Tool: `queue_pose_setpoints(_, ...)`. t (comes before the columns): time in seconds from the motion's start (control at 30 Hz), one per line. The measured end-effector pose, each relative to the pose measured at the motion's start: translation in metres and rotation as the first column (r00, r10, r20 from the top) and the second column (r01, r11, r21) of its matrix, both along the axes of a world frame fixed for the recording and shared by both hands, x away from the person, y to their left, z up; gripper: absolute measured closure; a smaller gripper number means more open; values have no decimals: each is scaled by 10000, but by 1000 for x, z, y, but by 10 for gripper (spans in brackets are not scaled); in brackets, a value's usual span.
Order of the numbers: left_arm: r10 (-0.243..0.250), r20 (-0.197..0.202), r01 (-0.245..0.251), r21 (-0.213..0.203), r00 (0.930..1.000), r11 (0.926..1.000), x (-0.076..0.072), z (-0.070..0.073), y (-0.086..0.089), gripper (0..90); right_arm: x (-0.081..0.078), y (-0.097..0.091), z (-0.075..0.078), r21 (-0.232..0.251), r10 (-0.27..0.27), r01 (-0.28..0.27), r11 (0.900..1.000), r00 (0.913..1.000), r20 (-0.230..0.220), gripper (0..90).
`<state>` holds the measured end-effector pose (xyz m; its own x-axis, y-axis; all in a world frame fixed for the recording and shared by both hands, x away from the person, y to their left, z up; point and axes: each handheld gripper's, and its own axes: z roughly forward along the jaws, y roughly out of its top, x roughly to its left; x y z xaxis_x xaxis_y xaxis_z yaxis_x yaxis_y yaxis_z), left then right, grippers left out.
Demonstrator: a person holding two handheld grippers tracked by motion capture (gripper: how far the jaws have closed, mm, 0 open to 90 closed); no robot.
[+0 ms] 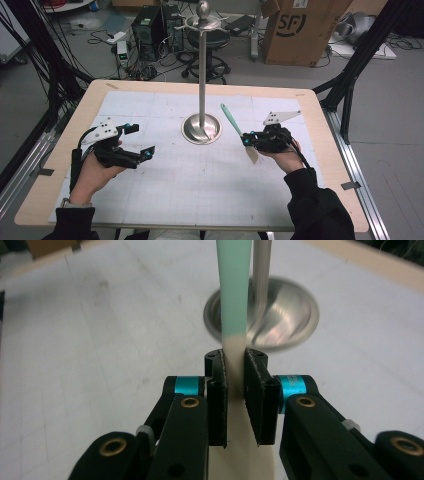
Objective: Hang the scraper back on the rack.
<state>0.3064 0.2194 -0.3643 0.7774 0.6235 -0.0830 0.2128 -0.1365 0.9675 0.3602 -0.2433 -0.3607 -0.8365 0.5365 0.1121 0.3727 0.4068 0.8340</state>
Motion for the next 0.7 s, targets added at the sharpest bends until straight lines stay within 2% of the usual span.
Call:
queue_pose_setpoints(0.17,-36,11,36,19,10000,10000,0,0,0,17,0,-1,9,991,-184,133,9950,9985,510,806)
queue_pose_setpoints(0.23,-22,6,22,25,10000,10000,0,0,0,17,0,-2,14,1421,-135,30,9899,9972,732,806)
queue_pose_setpoints(0.3,-37,17,37,41,10000,10000,0,0,1,17,0,-3,19,1701,-259,56,9854,9928,1174,806)
queue_pose_setpoints(0.37,-29,16,28,27,10000,10000,0,1,1,17,0,-3,25,1964,-398,113,9804,9891,1416,806)
queue_pose_setpoints(0.47,-36,11,36,35,10000,10000,0,1,1,17,2,-2,37,2375,-611,220,9711,9855,1586,806)
queue_pose_setpoints(0.6,-23,7,23,18,10000,10000,-1,0,1,17,4,4,55,2525,-915,364,9669,9735,2098,806)
queue_pose_setpoints(0.7,-31,20,31,-43,10000,10000,-1,1,2,17,7,10,67,2631,-1140,507,9634,9662,2311,806)
